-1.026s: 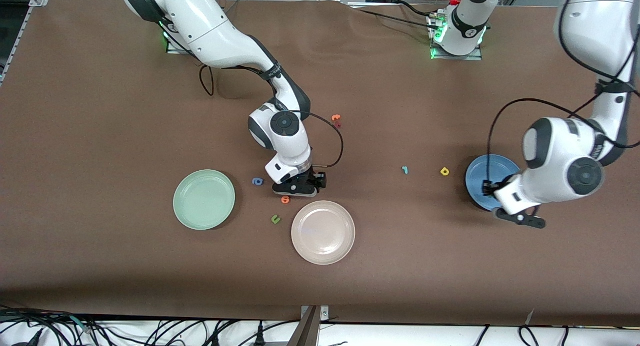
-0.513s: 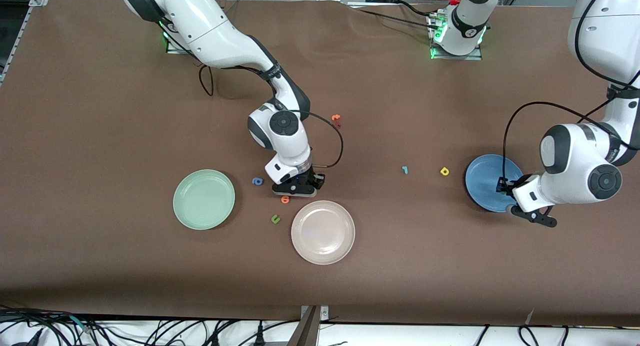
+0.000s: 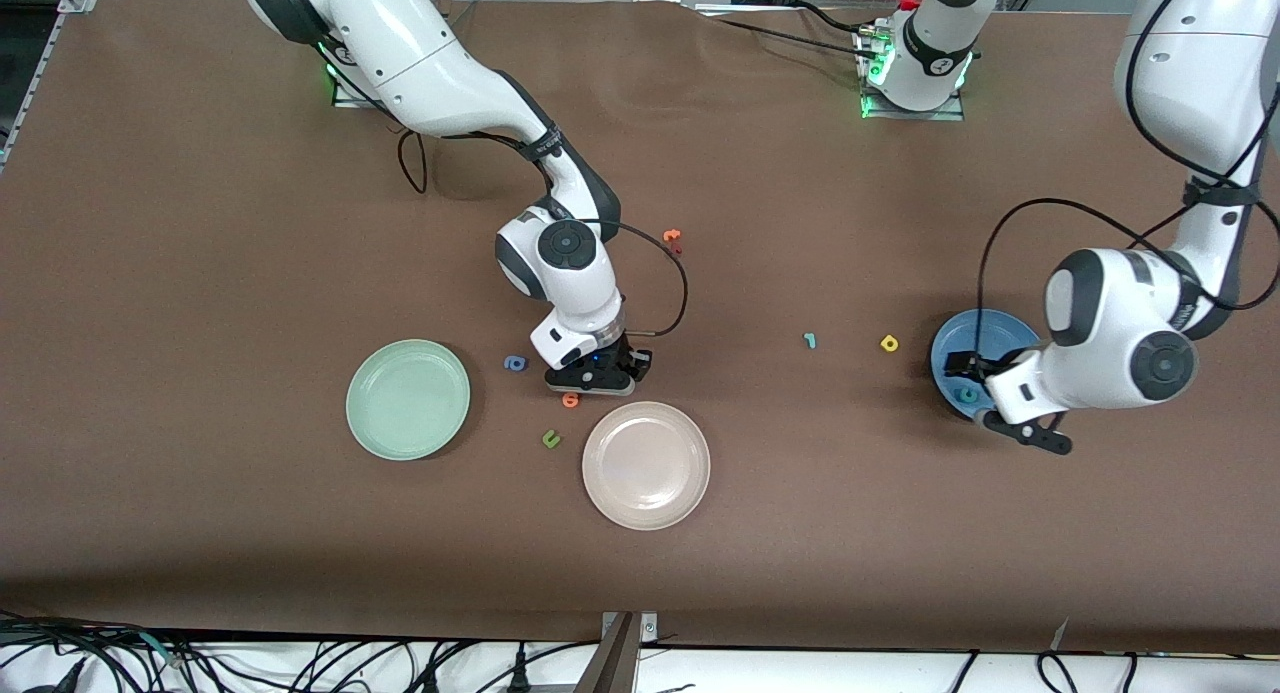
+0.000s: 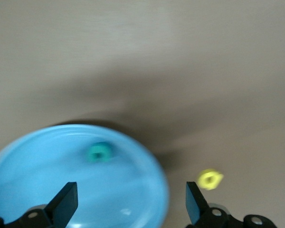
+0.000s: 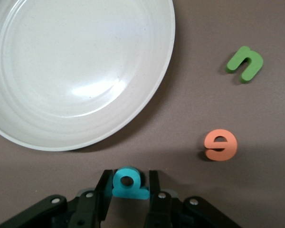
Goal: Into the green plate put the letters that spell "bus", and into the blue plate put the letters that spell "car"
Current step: 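Grasp the teal a with the right gripper while the left gripper reaches letters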
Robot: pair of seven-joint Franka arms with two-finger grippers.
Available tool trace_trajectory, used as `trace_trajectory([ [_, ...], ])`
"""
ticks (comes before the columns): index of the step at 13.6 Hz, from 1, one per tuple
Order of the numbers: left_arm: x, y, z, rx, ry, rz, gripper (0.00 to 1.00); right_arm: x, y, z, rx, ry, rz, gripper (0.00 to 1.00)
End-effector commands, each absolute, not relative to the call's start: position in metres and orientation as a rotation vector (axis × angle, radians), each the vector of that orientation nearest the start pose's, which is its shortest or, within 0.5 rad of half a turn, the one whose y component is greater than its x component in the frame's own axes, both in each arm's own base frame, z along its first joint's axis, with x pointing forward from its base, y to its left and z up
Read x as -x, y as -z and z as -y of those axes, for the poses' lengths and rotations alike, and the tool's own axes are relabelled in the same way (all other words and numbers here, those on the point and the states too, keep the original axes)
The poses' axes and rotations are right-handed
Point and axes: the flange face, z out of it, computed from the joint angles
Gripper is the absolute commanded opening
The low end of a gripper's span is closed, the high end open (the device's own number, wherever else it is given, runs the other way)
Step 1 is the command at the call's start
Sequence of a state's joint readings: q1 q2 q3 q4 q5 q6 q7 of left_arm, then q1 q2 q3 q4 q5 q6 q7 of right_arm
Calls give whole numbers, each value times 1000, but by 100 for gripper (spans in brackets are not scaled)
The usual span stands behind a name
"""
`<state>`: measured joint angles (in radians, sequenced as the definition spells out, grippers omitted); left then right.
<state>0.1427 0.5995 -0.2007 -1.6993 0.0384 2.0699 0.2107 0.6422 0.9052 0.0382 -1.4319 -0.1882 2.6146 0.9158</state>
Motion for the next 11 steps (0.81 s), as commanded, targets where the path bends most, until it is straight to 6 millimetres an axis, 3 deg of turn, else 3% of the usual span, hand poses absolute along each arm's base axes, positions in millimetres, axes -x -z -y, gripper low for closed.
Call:
trace_trajectory([
  [1, -638, -225, 52, 3193, -351, -364, 100, -585, -173, -472, 2973, 415, -150, 0],
  [4, -614, -198, 78, 3187, -251, -490, 100, -589, -181, -469, 2970, 429, -141, 0],
  [7, -590, -184, 112, 3167, -206, -713, 100, -599, -211, -463, 2954, 453, -167, 0],
  [9, -586, -179, 106, 3073, -210, -952, 99, -605, -229, -453, 2997, 427, -152, 0],
  [11, -582, -175, 104, 3063, -219, -991, 98, -614, -251, -431, 3063, 377, -99, 0],
])
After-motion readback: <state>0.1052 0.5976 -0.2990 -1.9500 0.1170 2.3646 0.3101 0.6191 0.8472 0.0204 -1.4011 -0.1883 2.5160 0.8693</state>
